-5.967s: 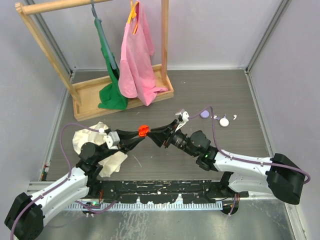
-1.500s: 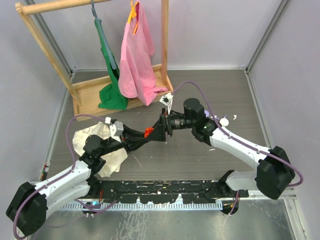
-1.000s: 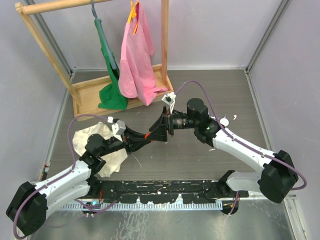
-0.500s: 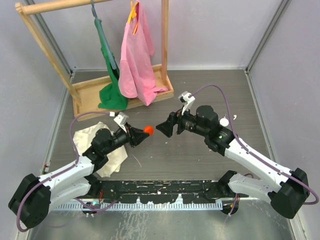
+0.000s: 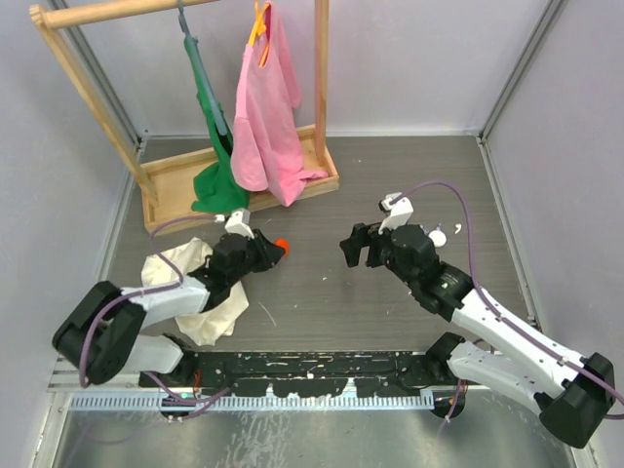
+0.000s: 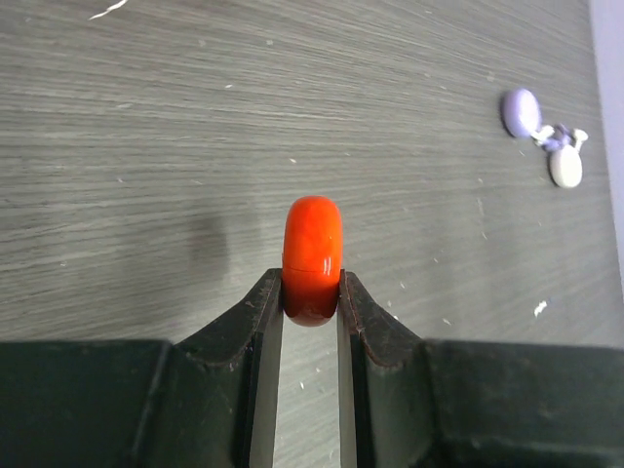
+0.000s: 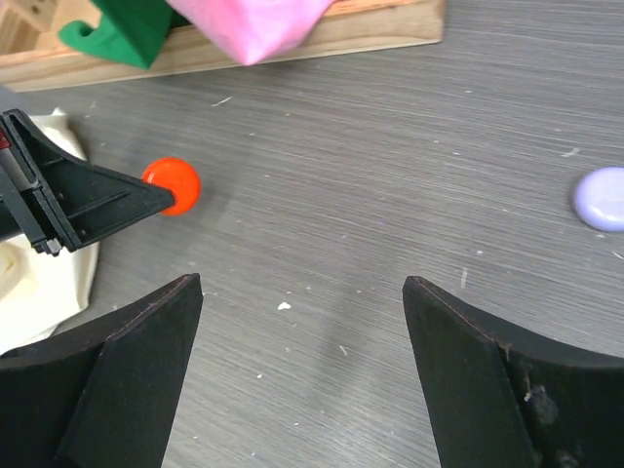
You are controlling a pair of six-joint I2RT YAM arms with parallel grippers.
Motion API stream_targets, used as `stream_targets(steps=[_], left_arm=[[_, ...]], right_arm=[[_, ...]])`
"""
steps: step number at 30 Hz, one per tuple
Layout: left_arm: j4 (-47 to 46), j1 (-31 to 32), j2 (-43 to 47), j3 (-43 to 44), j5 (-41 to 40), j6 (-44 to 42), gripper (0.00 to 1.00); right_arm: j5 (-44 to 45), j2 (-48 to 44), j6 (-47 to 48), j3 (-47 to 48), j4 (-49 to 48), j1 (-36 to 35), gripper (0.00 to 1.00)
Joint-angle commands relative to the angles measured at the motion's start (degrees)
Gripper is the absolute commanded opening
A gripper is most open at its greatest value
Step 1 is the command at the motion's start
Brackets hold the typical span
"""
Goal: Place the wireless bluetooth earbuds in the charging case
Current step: Place the charging case at the center of the board.
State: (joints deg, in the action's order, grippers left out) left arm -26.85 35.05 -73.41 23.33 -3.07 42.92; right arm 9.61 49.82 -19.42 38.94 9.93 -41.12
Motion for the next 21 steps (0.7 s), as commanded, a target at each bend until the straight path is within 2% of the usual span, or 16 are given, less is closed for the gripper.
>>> stream_targets(steps=[1,11,15,18,21], left_arm=[[-5.1,-0.9,-7.7,4.4,-6.4,5.0,0.08],[-7.5,-3.3,-23.6,13.1,-6.7,9.4,0.24],[-7.3,-3.8,-26.9,15.1,-6.9,11.2,0.32],[-5.3,-3.9,-27.8,16.3,-6.9,11.8,0.45],[-1.9,-3.9,-27.3,17.1,-7.5,12.2,0.51]], right_arm=[[8.0,-3.6,0.9,-1.3,-0.2,0.1,0.90],[9.0,-5.1,3.6,-1.5,1.3,0.2,0.90],[9.4,-5.4,4.1,-1.8,1.6,0.2,0.90],[9.9,-5.5,4.6,-2.1,1.8,0.1,0.90],[10.0,-5.6,4.7,-2.1,2.1,0.1,0.90]])
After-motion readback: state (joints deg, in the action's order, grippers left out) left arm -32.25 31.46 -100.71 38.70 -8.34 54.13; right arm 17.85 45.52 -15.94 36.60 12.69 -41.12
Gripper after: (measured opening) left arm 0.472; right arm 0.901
